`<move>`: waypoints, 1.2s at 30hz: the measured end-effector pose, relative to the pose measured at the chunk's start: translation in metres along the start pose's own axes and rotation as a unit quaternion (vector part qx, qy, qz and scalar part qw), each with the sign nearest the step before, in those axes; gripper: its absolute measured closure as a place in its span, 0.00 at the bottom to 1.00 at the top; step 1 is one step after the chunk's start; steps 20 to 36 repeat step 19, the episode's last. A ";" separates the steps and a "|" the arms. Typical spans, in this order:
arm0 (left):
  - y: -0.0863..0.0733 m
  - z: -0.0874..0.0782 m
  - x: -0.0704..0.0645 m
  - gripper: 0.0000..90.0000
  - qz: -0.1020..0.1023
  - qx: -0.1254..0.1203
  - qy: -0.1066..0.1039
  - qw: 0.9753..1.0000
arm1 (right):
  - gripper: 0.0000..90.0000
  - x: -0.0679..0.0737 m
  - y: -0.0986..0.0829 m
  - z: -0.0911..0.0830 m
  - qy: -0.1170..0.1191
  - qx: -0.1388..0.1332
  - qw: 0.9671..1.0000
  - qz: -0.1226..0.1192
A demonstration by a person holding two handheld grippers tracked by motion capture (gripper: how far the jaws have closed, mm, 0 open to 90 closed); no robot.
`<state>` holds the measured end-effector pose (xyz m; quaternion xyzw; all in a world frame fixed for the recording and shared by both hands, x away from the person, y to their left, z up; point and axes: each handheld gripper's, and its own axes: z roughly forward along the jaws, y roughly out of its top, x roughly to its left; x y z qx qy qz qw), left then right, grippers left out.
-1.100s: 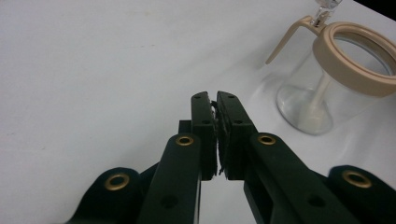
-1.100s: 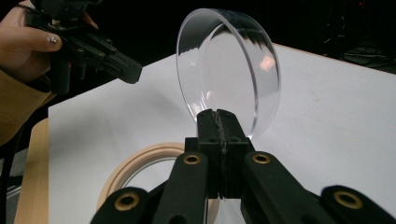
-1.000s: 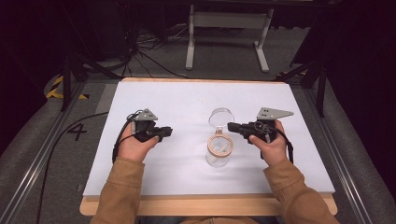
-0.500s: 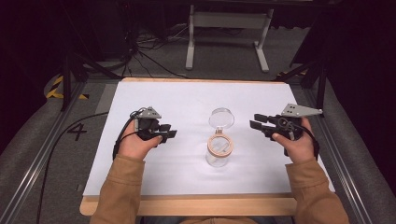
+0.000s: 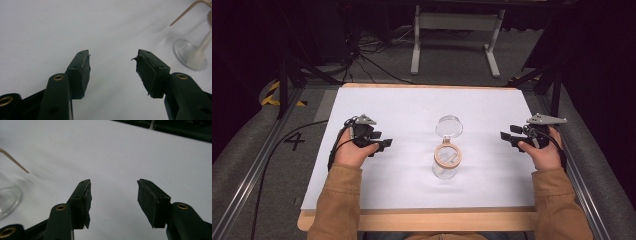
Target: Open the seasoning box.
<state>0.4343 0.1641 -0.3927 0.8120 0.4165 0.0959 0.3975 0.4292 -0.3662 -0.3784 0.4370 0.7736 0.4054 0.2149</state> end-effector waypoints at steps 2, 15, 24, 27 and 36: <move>-0.002 0.002 0.003 0.47 -0.005 -0.001 0.005 1.000 | 0.51 -0.005 -0.006 0.006 -0.006 0.014 1.000 0.010; -0.012 0.024 0.008 0.34 -0.009 0.054 0.003 0.998 | 0.46 -0.015 -0.033 0.039 -0.024 0.070 0.997 0.017; -0.011 0.025 0.006 0.33 0.001 0.056 0.004 0.998 | 0.50 -0.015 -0.035 0.042 -0.020 0.080 0.996 0.024; -0.011 0.025 0.006 0.33 0.001 0.056 0.004 0.998 | 0.50 -0.015 -0.035 0.042 -0.020 0.080 0.996 0.024; -0.011 0.025 0.006 0.33 0.001 0.056 0.004 0.998 | 0.50 -0.015 -0.035 0.042 -0.020 0.080 0.996 0.024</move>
